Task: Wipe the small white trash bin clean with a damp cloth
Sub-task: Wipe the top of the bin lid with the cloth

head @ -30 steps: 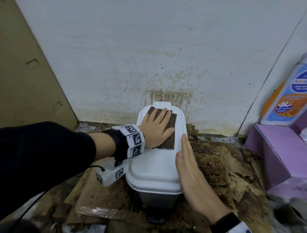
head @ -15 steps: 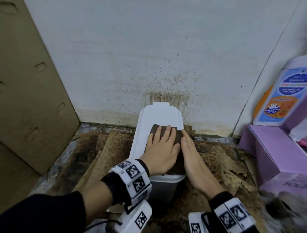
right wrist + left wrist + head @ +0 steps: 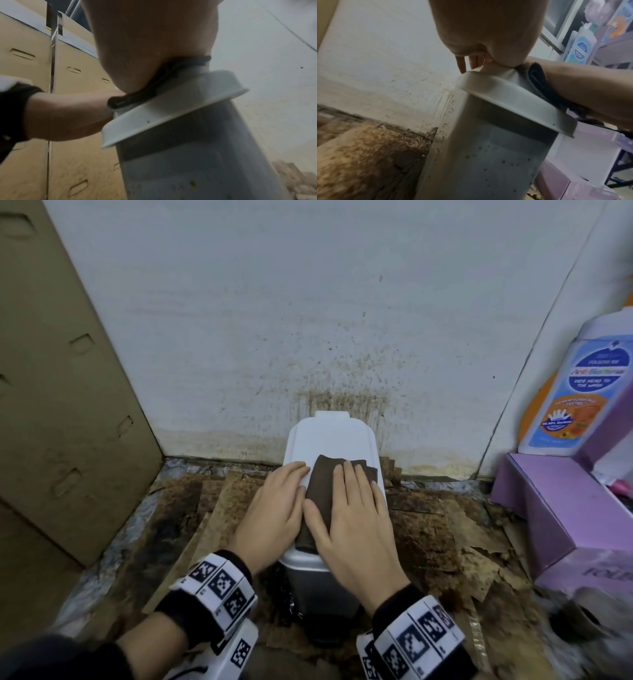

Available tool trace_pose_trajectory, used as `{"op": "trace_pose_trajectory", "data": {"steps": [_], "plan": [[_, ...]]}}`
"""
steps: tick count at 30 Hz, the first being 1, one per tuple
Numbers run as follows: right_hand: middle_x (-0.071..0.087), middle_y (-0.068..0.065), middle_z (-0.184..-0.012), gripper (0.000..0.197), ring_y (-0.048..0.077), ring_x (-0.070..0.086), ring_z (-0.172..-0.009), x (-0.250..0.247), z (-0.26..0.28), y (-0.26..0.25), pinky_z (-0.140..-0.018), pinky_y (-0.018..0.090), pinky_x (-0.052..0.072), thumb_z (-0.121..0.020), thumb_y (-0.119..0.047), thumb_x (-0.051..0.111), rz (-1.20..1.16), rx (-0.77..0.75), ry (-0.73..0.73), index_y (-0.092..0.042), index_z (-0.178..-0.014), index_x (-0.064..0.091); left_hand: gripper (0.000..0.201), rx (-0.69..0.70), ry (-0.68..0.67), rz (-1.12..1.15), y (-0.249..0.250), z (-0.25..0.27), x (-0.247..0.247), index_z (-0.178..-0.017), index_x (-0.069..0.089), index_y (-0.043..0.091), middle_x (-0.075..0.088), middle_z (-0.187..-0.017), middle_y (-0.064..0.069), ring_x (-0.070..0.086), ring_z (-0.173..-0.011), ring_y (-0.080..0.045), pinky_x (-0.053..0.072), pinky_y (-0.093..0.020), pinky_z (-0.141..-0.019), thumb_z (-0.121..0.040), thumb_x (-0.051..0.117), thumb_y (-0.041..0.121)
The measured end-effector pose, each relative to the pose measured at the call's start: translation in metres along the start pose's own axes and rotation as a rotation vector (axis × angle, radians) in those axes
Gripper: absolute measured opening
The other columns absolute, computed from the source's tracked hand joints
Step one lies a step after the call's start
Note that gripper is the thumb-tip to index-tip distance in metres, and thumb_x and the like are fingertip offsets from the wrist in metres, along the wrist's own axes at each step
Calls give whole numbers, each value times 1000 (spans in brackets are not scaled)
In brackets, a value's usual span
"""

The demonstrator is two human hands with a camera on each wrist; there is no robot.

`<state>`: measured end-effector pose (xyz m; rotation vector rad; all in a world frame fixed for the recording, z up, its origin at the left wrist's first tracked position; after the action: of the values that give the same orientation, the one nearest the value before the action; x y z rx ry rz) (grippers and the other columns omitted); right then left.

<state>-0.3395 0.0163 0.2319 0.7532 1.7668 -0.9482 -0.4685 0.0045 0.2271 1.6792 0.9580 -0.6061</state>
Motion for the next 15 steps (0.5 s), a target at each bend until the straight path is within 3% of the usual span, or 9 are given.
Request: {"op": "trace_pose_trajectory", "data": {"steps": [3, 8, 12, 15], "plan": [[17, 6, -173, 86, 18, 12, -161, 2, 1, 7, -131, 39, 9, -101, -67, 13, 9, 15, 22, -10, -165, 17, 50, 16, -23, -5, -2, 3, 1, -151, 42, 17, 38, -155, 8, 29, -144, -4, 24, -31, -123, -107, 27, 35], [1, 2, -175, 79, 14, -1, -161, -3, 11, 30, -130, 35, -2, -106, -62, 22, -129, 146, 19, -14, -166, 2, 47, 11, -79, -45, 2, 2, 1, -154, 35, 14, 32, -159, 6, 23, -147, -6, 19, -28, -123, -110, 31, 30], [2, -11, -174, 75, 6, 2, -159, 3, 21, 49, -131, 39, 8, -107, -53, 38, -569, 274, 29, -25, -167, 2, 47, 8, -84, -56, -1, 1, 0, -154, 35, 13, 31, -160, 3, 22, -148, -8, 19, -29, -124, -110, 31, 29], [12, -16, -172, 70, 4, 10, -158, 6, 23, 54, -131, 39, 14, -108, -47, 44, -709, 291, 80, -28, -166, 11, 48, 11, -93, -75, -2, 1, -1, -154, 34, 13, 31, -160, 3, 22, -148, -9, 19, -28, -123, -110, 31, 29]]}}
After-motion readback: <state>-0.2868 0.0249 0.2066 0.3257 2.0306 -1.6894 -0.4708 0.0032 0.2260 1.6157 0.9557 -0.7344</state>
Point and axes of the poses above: each hand's wrist, its own z-axis away from the middle knuckle, its own x-axis out of the palm, y = z × x, the point moved 8 cm from there along -z, towards the middle knuckle
